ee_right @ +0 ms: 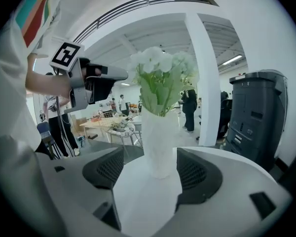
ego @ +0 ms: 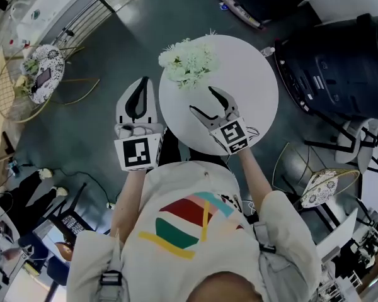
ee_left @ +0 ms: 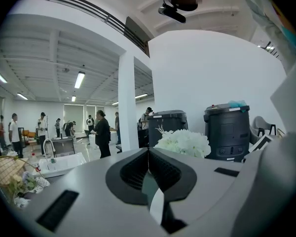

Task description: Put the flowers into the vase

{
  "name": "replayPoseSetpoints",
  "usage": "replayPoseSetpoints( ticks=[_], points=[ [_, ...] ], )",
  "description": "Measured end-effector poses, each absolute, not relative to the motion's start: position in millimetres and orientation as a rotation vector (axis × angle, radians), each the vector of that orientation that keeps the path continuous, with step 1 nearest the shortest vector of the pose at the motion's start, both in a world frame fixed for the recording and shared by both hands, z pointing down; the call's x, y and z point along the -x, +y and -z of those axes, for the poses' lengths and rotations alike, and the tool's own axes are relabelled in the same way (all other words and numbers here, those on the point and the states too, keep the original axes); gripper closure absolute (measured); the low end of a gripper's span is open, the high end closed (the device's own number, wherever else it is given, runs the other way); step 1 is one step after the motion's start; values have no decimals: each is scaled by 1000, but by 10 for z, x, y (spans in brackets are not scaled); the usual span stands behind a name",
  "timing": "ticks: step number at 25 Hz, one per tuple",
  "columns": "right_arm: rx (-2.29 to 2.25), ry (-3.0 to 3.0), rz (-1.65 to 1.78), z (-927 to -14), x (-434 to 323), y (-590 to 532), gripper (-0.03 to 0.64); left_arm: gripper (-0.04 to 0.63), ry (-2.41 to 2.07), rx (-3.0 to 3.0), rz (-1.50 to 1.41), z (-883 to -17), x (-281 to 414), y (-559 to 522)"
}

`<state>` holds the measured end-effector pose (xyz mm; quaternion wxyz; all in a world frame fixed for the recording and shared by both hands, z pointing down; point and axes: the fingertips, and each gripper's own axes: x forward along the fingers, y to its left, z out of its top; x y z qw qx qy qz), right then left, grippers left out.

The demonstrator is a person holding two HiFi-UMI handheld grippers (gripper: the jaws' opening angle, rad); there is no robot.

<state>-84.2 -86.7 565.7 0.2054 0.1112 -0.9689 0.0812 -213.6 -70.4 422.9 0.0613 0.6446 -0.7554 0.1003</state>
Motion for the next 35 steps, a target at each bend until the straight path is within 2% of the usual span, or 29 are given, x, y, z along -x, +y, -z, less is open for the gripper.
replayPoseSetpoints(
  ticks=[7,9,10,13,25,35],
  points=[
    [-491,-2773,-300,-5086,591,-1034,276,589,-2308,-2014,-201,-3892,2181,-786],
    [-610,-2794,-298,-4881,494,-1154,295,589,-2319,-2038,-172,-3773,2181,-832],
    [-684,-2791,-293,-4783,436,-1229,352,589,-2323,-2052,-155,-3711,2183,-866],
    [-937,-2749,-224,-4468,242,-1487,605,589,-2333,-2101,-100,-3497,2178,-989],
    [-1373,-2878,-43,-2809,-18,-1792,606,589,-2155,-2403,111,-2757,1511,-1444],
    [-1522,-2832,-46,-2754,-322,-1642,606,589,-1992,-2549,179,-2624,1023,-1589]
  ],
)
